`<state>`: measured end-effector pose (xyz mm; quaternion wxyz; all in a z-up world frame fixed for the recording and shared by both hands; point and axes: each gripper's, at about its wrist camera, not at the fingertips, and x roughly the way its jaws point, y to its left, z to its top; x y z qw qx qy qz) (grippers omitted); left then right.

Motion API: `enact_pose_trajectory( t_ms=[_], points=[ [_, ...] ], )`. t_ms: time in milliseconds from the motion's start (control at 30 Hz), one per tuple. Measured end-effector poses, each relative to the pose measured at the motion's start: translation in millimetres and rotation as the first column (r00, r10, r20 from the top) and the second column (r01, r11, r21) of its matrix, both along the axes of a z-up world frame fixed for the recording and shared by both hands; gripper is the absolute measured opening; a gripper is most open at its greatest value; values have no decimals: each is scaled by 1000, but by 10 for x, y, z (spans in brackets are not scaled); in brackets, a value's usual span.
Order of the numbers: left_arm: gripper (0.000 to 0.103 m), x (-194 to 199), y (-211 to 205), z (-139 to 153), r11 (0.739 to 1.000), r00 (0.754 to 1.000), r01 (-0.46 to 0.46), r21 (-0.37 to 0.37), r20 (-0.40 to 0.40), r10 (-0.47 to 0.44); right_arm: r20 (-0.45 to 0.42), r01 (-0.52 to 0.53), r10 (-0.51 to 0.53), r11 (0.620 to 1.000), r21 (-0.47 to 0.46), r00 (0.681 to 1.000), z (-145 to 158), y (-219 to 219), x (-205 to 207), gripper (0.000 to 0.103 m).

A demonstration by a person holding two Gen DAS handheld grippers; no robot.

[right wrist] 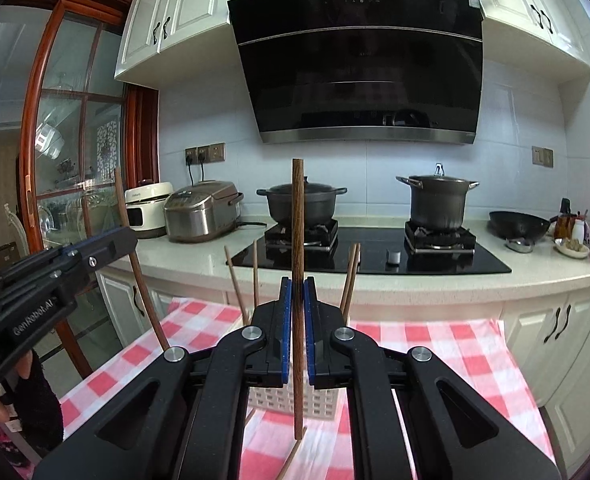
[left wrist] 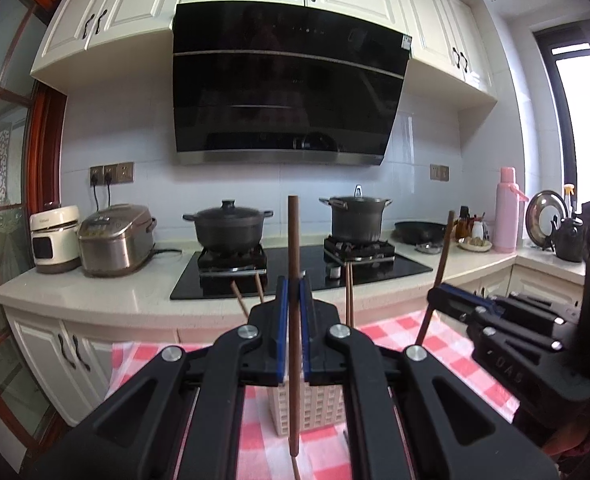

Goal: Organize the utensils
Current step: 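Lift the left tool's chopstick over the caddy while the right tool carries its chopstick there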

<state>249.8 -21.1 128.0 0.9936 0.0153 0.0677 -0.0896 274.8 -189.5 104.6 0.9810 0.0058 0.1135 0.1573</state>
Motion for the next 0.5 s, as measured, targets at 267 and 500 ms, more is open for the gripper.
enact_pose_trajectory(
  t_ms=[267, 500],
  points=[
    [6, 432, -40, 381, 999, 999, 8, -35, 31, -7, 3, 8, -9, 1000, 22, 1000, 224, -31, 448, 6],
    [6, 836, 9, 568, 997, 999, 2, -75, 38, 1, 13, 13, -13, 1000, 10, 1000, 308, 21, 753, 6]
  ],
)
